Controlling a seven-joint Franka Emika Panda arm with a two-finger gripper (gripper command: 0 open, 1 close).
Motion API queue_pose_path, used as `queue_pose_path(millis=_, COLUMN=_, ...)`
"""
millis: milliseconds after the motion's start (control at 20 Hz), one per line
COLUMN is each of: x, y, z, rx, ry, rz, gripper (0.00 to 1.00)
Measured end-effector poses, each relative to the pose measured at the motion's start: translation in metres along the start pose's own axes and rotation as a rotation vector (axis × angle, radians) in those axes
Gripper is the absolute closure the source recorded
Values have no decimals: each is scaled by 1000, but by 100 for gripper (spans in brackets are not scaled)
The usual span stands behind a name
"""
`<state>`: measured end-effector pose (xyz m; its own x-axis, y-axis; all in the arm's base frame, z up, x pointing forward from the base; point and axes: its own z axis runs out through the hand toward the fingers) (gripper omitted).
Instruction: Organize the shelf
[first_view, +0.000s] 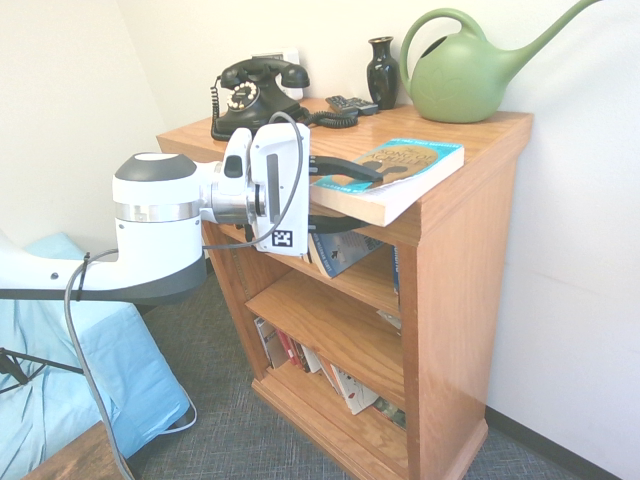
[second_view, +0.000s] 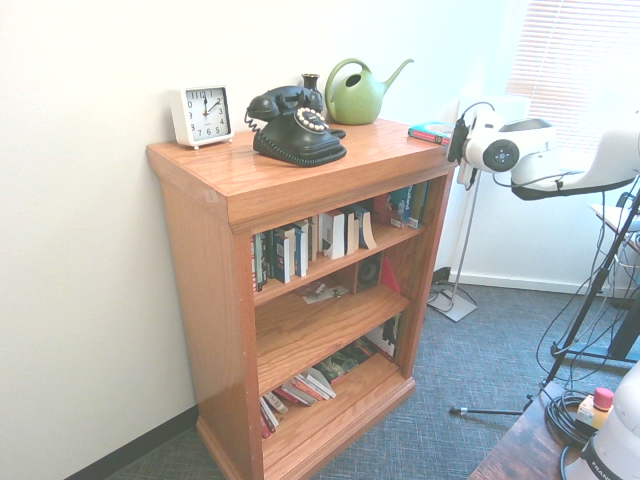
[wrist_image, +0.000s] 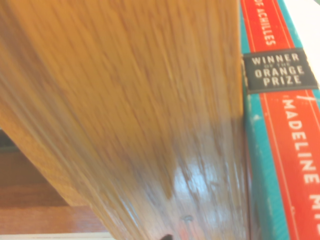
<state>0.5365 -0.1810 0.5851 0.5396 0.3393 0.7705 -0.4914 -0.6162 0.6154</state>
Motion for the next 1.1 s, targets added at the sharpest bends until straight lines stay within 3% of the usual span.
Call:
queue_pose_path(millis=800, x=10, y=7, z=1, rx=-10, ry=16, rz=11, gripper=100)
queue_pose_path(millis=1100, x=20, y=4, z=-11, rx=18, ry=4, rz=90, gripper=100)
